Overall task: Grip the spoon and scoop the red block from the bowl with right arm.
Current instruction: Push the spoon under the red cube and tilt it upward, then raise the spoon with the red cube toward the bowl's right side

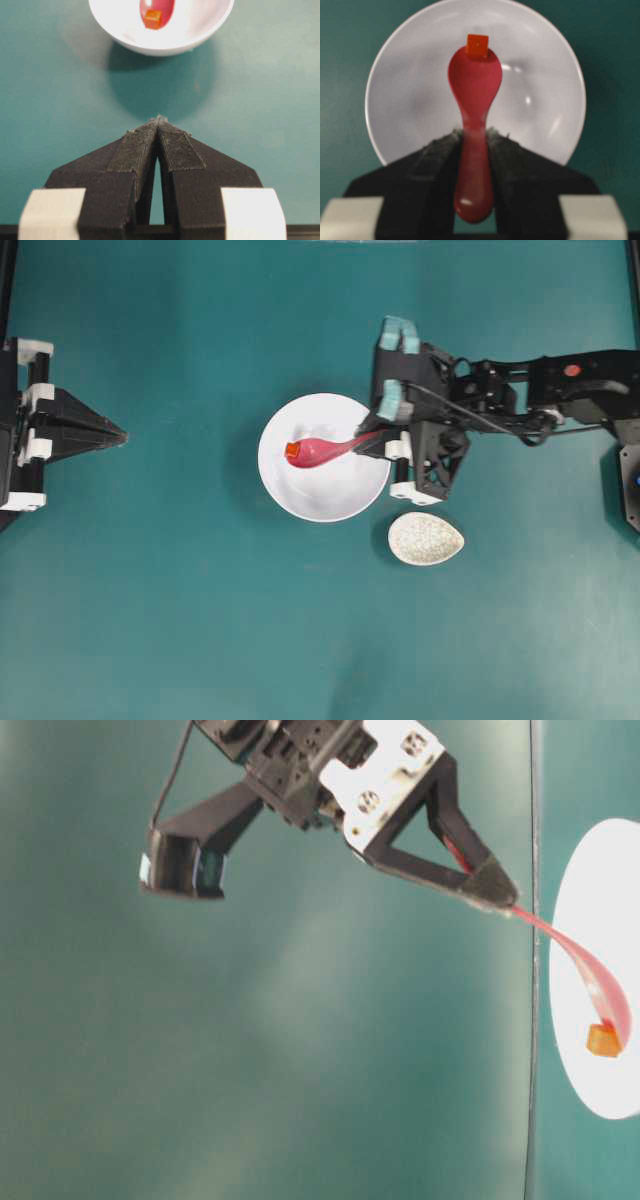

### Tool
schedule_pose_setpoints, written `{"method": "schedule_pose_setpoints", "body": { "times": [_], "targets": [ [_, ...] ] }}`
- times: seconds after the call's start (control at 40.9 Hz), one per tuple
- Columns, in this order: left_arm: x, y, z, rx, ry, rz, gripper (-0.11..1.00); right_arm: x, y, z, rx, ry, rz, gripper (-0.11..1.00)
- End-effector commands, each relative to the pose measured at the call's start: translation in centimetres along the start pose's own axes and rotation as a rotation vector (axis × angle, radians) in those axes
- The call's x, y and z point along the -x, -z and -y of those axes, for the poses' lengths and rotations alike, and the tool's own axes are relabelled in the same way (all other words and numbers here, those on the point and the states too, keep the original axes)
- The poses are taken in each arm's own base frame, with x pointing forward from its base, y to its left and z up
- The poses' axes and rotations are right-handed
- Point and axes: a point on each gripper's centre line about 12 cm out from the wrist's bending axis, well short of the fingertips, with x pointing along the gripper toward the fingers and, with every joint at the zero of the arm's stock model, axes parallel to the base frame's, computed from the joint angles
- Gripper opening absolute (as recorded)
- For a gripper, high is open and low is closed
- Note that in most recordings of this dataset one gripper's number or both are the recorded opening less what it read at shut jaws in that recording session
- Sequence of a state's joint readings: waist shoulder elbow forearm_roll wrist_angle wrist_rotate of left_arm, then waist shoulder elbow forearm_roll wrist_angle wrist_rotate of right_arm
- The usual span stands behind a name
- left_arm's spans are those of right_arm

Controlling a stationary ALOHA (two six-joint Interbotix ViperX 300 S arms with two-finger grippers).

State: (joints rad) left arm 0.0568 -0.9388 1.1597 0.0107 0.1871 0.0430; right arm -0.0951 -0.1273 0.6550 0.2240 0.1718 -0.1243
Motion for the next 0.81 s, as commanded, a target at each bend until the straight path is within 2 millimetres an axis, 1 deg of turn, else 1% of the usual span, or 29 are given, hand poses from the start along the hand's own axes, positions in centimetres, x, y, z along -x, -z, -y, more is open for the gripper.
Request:
{"method": "schedule_pose_setpoints", "body": {
  "times": [0.0, 0.367, 0.514, 0.734, 0.783],
  "targets": [
    [0.1, -1.2, -0.1, -0.001, -0.004, 0.029, -0.01, 1.3, -1.2, -0.4, 0.001, -0.007, 0.075, 0.24],
    [0.1, -1.0, -0.1, 0.01, -0.003, 0.011, -0.01, 1.9, 0.2, -1.2, 0.019, -0.019, 0.11, 0.24],
    [0.1, -1.0, -0.1, 0.011, -0.003, 0.009, -0.01, 2.5, 0.8, -1.5, 0.02, -0.022, 0.159, 0.24],
    [0.1, -0.8, -0.1, 0.011, -0.002, -0.005, -0.01, 3.4, 1.9, -1.3, -0.005, -0.016, 0.218, 0.24],
    [0.1, -0.7, -0.1, 0.013, -0.002, -0.009, -0.01, 3.5, 2.4, -1.2, -0.005, -0.012, 0.221, 0.24]
  ]
}}
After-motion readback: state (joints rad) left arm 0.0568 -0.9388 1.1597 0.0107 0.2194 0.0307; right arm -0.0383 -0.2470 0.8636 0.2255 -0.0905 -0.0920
